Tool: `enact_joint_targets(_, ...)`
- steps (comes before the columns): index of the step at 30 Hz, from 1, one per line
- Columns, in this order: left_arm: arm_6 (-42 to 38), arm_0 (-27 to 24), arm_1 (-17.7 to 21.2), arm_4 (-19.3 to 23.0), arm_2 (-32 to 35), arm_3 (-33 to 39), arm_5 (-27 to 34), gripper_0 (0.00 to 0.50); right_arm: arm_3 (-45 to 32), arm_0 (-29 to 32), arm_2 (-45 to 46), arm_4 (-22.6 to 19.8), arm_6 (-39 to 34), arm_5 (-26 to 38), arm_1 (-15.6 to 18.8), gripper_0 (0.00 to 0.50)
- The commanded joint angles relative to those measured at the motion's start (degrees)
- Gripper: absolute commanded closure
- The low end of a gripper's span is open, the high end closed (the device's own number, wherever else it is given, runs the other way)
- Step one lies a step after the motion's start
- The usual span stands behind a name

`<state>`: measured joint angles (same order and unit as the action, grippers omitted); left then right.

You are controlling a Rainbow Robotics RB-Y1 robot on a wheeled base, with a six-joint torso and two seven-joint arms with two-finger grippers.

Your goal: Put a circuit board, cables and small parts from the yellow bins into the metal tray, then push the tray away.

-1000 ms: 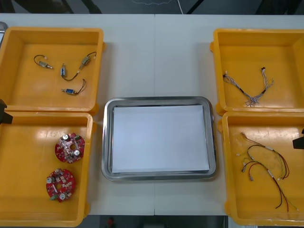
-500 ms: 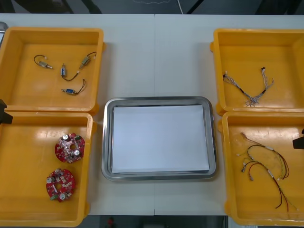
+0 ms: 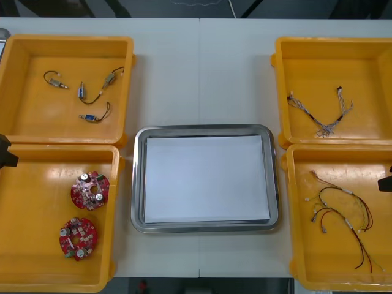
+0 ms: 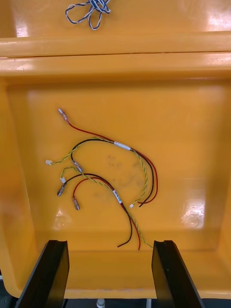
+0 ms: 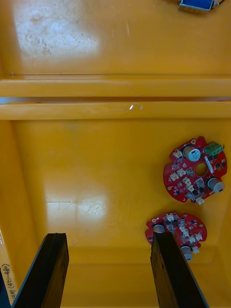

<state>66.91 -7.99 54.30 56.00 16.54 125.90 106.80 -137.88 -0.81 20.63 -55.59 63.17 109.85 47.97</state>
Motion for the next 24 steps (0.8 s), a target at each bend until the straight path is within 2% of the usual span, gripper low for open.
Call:
enact_joint_targets(1, 1.3, 1.0, -0.5, 0.2, -0.1, 0.7, 0.0, 0.000, -2.4, 0.4, 2.0, -0.6, -0.2, 0.2, 2.1, 0.000)
enact_joint_targets(7, -2.7, 2.1, -1.4, 1.0, -0.1, 0.7, -1.6, 0.000, -3.0, 3.0, 2.0, -0.8, 0.8, 0.2, 2.1, 0.000)
enact_joint_targets(13, -4.6, 6.5, -2.4, 1.2, -0.1, 0.7, -8.1, 0.000, -4.1, 7.6, 2.0, 0.4, 2.3, 0.2, 2.1, 0.000)
enact_joint_targets(15, -5.2, 8.8, -2.8, 1.1, -0.1, 0.7, -10.6, 0.000, -4.1, 9.3, 2.0, 0.9, 5.6, 0.1, 2.1, 0.000)
enact_joint_targets(24, -7.8, 16.3, -5.2, 1.1, -0.1, 0.7, -18.0, 0.000, -4.0, 16.9, 0.7, 4.4, 18.0, -10.2, 2.1, 0.000)
